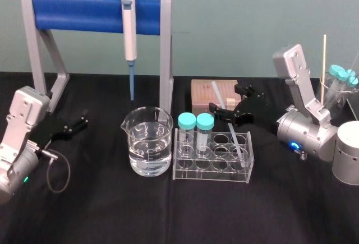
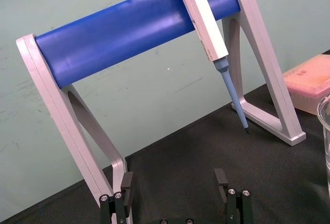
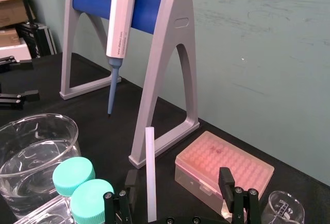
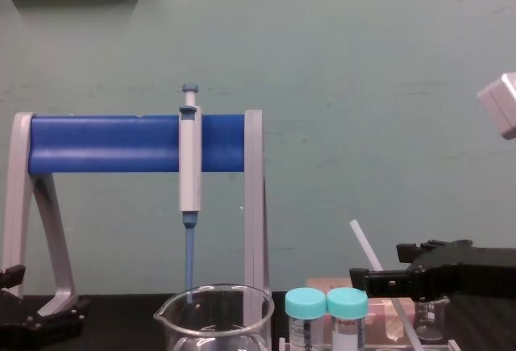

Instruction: Pick up the stirring rod with one hand, then place it down.

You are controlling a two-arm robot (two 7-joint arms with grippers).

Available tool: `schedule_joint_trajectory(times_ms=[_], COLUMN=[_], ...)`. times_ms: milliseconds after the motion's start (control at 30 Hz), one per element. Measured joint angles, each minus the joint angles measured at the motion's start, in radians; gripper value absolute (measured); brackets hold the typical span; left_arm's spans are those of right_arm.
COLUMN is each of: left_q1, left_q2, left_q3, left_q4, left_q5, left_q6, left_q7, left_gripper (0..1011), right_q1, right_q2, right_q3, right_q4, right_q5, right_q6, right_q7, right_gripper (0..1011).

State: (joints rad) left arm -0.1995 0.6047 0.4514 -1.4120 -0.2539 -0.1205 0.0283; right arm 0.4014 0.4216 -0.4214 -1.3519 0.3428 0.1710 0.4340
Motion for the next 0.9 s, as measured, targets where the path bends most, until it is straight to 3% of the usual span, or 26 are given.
schedule_joint_trajectory(times_ms=[333,900], left_q1=[0.0,0.0], left_q2=[0.0,0.0], left_q3=[0.0,0.0], left_q4=[0.0,0.0], left_q5=[0.0,0.0], left_q6=[0.0,0.0], left_q7=[0.0,0.0], left_gripper=[1000,1001], right_q1=[-0.001,-0.002], right_q2=[0.001,0.002], right_q3=[0.001,0.002], right_q4=[-0.001,-0.002], right_q5=[0.003,0.005], right_q6=[0.0,-0.001], right_q7=[0.0,0.0], right_gripper=[842,274])
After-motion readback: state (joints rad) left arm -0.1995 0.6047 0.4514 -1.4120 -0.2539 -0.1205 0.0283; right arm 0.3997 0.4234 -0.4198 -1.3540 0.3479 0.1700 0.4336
